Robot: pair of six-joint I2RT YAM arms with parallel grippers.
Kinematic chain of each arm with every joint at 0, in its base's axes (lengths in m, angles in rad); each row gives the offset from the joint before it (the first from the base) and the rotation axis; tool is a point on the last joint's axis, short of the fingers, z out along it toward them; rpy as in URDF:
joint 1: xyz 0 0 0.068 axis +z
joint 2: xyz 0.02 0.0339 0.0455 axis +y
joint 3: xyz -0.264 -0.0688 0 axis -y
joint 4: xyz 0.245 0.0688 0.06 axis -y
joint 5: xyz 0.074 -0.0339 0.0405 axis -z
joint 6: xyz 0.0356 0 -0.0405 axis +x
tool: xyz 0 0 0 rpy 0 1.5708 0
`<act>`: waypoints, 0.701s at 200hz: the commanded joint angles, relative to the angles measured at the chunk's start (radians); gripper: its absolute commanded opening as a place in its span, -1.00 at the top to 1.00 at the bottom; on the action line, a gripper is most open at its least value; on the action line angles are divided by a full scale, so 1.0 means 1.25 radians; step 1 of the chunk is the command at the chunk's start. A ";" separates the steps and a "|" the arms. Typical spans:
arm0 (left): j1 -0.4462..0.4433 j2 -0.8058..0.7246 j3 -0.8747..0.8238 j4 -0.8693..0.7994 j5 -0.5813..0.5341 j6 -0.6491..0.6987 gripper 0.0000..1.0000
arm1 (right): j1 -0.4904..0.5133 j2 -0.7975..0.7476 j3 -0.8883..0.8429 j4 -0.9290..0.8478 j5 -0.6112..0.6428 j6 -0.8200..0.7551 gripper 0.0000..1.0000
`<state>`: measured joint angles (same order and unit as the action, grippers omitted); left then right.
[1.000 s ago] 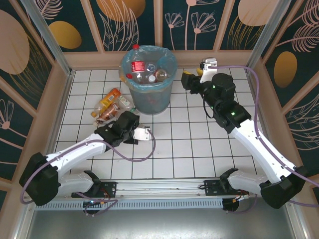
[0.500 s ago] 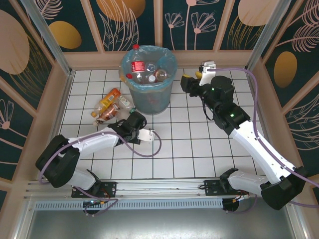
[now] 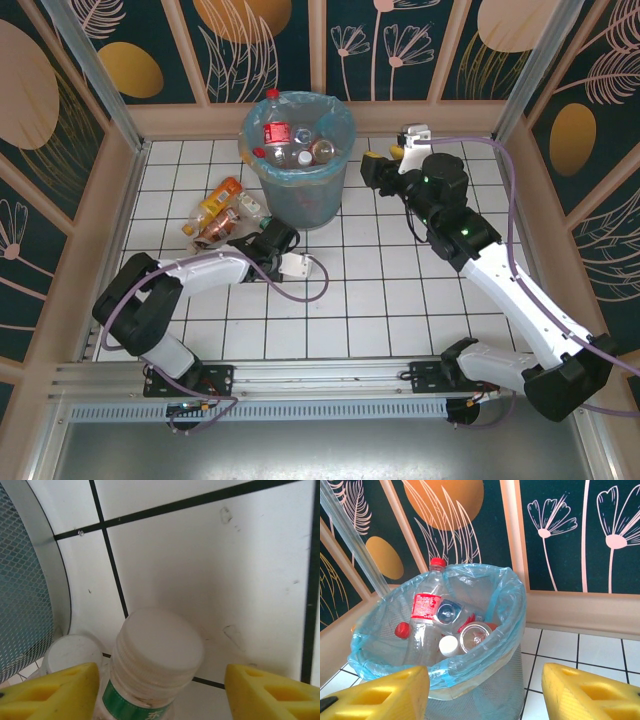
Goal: Put the plastic bottles in the bin
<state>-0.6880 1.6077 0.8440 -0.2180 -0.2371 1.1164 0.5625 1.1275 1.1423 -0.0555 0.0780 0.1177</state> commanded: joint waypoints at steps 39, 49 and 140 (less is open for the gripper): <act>0.017 0.028 0.029 -0.044 0.032 0.006 -0.14 | -0.007 -0.016 -0.019 0.024 0.005 0.012 -0.23; 0.016 0.034 0.030 -0.043 0.037 0.003 -0.14 | -0.007 -0.015 -0.020 0.024 0.006 0.012 -0.23; 0.016 0.049 0.071 -0.099 0.105 -0.034 -0.10 | -0.008 -0.010 -0.024 0.025 0.006 0.014 -0.23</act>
<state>-0.6731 1.6470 0.9024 -0.2920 -0.1616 1.0985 0.5617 1.1263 1.1225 -0.0551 0.0784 0.1181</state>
